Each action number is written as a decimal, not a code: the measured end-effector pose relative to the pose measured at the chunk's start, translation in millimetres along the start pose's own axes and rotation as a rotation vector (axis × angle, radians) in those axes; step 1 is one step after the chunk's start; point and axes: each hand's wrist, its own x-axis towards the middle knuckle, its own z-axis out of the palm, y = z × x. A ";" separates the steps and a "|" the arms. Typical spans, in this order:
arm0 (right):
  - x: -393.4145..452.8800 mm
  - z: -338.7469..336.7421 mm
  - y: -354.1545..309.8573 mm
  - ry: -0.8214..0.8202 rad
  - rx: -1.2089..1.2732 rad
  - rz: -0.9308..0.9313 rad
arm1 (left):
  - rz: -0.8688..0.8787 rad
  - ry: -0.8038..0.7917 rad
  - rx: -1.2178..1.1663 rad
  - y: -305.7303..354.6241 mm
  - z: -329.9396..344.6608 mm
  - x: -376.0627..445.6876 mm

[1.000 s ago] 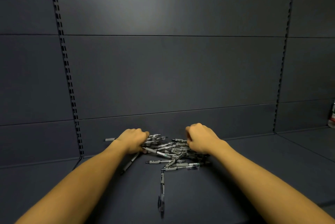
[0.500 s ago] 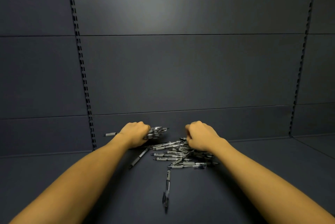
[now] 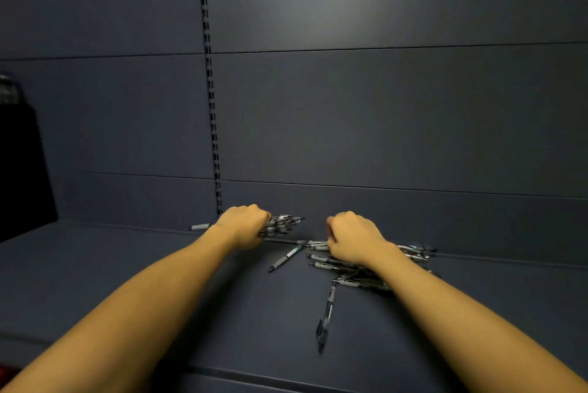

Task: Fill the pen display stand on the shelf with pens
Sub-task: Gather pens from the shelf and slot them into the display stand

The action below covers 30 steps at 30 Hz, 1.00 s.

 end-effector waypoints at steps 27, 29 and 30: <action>133.3 27.3 -168.1 0.004 0.007 -0.040 | 0.003 -0.027 0.044 -202.8 39.6 -22.0; 137.3 30.8 -176.0 -0.001 0.000 -0.035 | 0.020 -0.022 0.043 -210.5 42.6 -22.0; 139.1 32.7 -179.9 -0.005 -0.005 -0.033 | 0.029 -0.018 0.039 -214.2 44.3 -22.5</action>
